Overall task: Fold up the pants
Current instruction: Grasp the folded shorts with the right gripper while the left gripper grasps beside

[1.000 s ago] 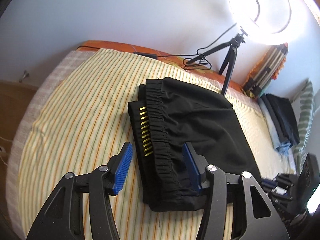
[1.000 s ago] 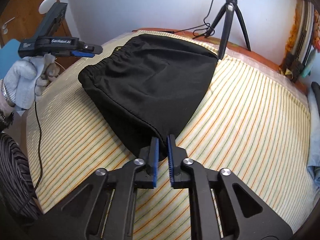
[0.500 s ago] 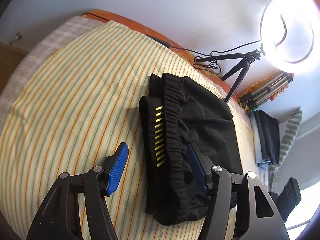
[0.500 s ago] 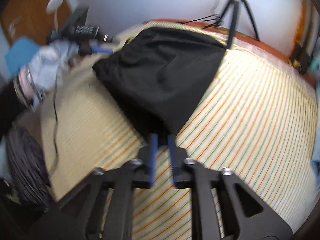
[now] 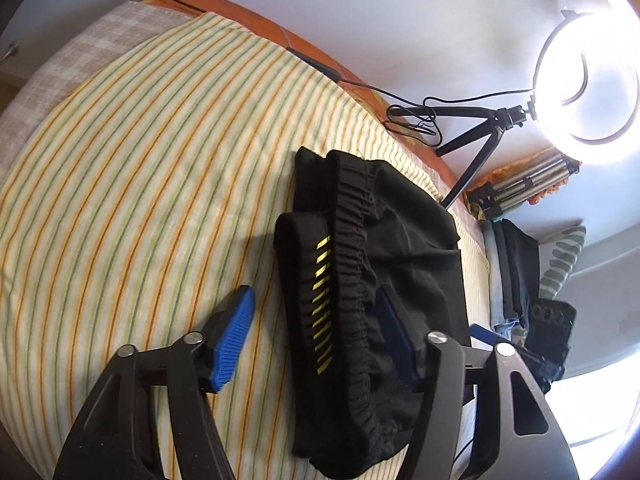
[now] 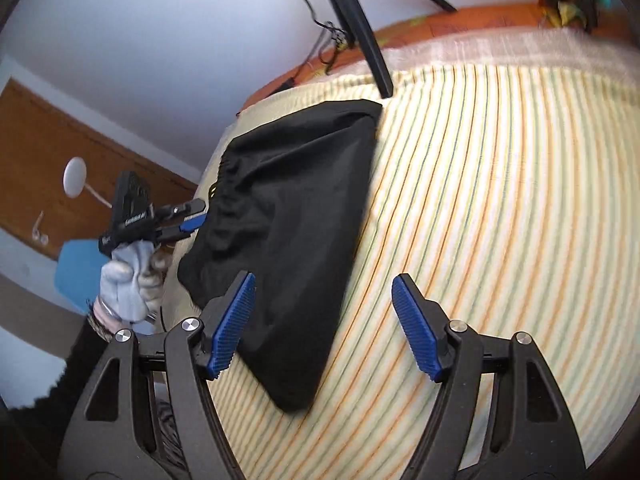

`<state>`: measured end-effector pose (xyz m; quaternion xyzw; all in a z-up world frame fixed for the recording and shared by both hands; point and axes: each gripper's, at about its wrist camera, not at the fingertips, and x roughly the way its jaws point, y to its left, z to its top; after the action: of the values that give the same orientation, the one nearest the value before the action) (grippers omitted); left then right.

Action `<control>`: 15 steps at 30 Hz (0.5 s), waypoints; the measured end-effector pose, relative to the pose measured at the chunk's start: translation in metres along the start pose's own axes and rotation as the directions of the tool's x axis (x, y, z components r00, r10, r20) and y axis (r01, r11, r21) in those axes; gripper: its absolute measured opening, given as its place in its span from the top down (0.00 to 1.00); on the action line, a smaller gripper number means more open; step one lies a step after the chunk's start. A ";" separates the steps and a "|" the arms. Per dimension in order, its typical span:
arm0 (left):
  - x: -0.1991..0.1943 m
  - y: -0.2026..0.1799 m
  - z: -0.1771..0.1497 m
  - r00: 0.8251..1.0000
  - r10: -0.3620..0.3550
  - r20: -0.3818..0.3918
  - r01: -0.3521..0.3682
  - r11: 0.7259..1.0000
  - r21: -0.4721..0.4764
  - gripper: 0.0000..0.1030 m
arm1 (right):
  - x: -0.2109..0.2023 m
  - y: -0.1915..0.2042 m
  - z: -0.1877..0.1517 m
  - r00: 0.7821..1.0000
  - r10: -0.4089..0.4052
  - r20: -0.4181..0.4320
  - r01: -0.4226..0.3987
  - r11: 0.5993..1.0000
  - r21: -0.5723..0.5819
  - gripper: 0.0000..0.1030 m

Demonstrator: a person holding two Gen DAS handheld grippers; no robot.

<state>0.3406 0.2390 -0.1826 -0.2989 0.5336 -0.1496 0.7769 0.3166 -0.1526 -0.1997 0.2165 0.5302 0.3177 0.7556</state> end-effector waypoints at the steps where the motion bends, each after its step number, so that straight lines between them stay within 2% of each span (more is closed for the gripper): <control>1: 0.001 -0.002 0.001 1.000 -0.003 0.001 0.003 1.000 0.009 0.34 | 0.003 -0.003 0.004 1.000 0.008 -0.003 -0.008 1.000 0.005 0.29; 9: 0.016 -0.014 0.010 0.999 -0.016 0.028 0.013 0.996 0.087 0.31 | 0.021 -0.009 0.031 0.995 0.095 0.006 -0.095 0.995 0.016 0.29; 15: 0.025 -0.022 0.014 0.998 -0.011 0.059 0.003 0.990 0.140 0.31 | 0.034 0.002 0.043 0.994 0.114 0.002 -0.114 0.993 -0.017 0.32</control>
<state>0.3646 0.2123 -0.1834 -0.2500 0.4972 -0.1802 0.8111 0.3641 -0.1272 -0.2062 0.2405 0.5132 0.3643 0.7390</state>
